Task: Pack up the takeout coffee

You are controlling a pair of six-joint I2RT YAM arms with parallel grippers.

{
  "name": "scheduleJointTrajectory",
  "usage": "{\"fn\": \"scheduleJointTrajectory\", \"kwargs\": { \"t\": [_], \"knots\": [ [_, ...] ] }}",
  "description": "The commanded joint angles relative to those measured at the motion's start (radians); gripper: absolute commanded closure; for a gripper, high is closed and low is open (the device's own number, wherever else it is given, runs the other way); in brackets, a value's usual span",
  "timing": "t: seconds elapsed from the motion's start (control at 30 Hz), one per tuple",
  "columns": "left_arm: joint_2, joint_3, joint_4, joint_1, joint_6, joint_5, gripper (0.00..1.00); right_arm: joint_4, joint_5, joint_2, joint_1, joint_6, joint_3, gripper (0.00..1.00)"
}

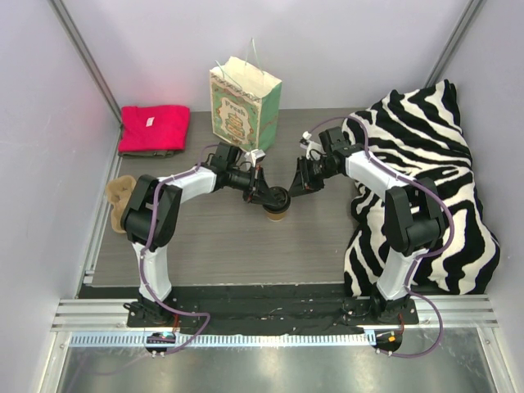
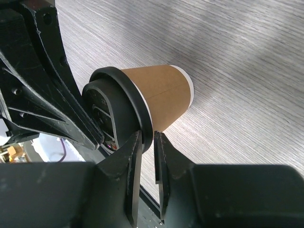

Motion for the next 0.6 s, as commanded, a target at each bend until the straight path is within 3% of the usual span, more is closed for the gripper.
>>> {"fn": "scheduleJointTrajectory", "kwargs": {
  "t": [0.0,0.57],
  "knots": [
    [0.062,-0.010,-0.085,0.004,0.070,-0.124,1.00,0.022,0.030,-0.016,0.005,0.023,0.039,0.76],
    [0.081,0.014,-0.123,0.010,0.091,-0.128,1.00,0.039,0.017,-0.007,0.014,0.023,0.064,0.75]
  ]
}}
